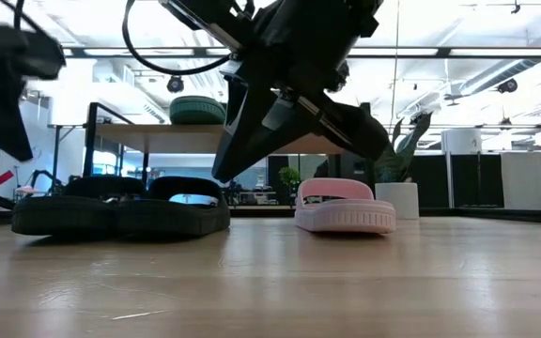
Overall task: Pick and place slides into the shelf
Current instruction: Move the black slide under the shelf
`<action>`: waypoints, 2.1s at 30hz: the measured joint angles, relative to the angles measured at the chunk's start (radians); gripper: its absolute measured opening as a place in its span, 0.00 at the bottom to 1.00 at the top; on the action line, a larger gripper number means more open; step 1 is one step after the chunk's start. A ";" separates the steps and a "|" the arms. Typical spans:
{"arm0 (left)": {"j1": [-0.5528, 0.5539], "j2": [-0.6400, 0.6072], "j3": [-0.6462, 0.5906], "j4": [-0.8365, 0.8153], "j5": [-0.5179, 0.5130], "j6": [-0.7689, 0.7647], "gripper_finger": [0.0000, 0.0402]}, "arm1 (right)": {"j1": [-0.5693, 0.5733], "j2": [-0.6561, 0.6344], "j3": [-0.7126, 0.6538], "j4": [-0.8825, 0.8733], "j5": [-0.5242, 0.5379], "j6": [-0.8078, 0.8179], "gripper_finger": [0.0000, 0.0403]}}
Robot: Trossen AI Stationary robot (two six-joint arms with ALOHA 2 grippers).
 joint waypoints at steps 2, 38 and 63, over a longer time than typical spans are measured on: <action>0.008 0.011 -0.028 0.015 0.003 -0.002 0.00 | 0.000 0.000 0.000 0.001 0.012 -0.009 0.02; 0.072 0.047 -0.321 0.326 -0.228 -0.050 0.00 | -0.026 -0.003 0.010 0.096 0.078 -0.330 0.02; 0.098 0.042 -0.439 0.564 -0.271 0.015 0.00 | -0.082 0.008 0.010 0.087 0.060 -0.439 0.02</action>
